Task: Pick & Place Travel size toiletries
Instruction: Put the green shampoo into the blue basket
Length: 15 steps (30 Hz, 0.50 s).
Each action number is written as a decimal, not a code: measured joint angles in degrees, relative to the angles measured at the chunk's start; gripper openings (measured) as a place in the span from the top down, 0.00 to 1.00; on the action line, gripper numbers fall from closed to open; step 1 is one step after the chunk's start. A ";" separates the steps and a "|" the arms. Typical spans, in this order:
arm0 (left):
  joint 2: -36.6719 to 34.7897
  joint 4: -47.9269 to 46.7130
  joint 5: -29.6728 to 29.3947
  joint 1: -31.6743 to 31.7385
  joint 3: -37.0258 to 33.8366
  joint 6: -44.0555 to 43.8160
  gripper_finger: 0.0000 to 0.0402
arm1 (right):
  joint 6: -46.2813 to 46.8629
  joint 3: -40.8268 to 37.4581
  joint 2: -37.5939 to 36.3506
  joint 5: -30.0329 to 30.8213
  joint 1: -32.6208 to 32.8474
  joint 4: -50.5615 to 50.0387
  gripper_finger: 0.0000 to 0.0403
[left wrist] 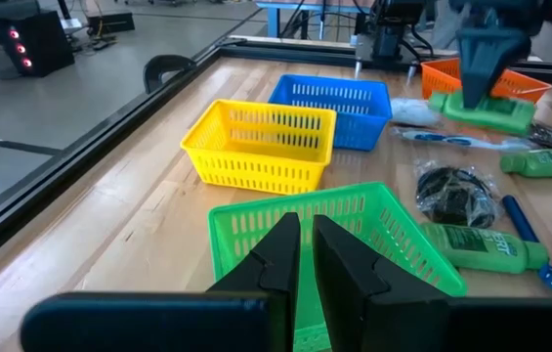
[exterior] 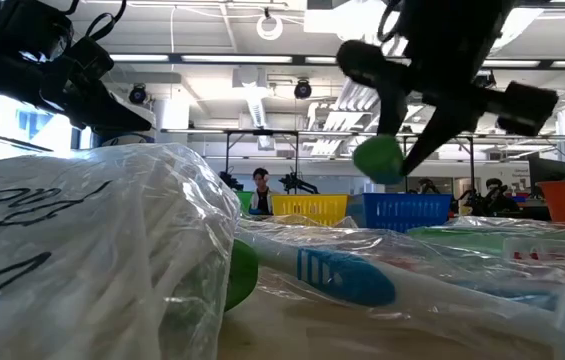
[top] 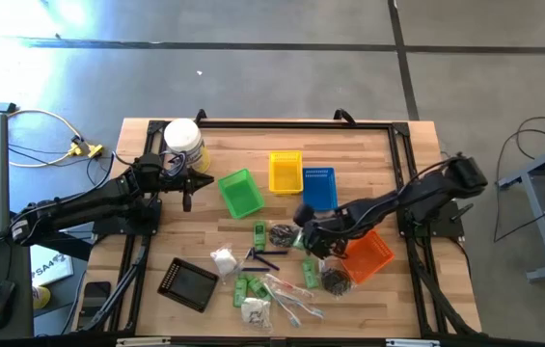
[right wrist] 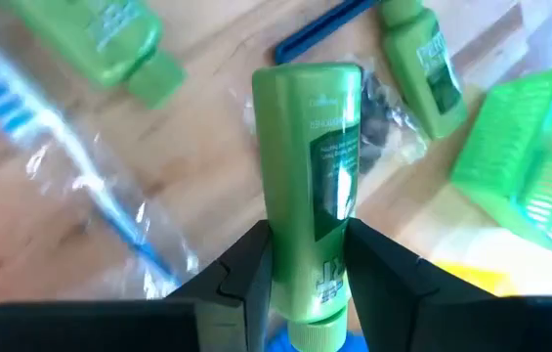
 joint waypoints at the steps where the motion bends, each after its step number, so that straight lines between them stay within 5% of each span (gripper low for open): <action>1: -0.02 0.02 0.00 0.00 0.00 0.00 0.92 | -0.43 0.00 -0.40 1.25 0.17 -0.36 0.73; 15: -0.01 0.56 -0.02 0.00 0.00 0.00 0.92 | -12.19 -0.01 -5.26 18.86 -6.36 -14.44 0.73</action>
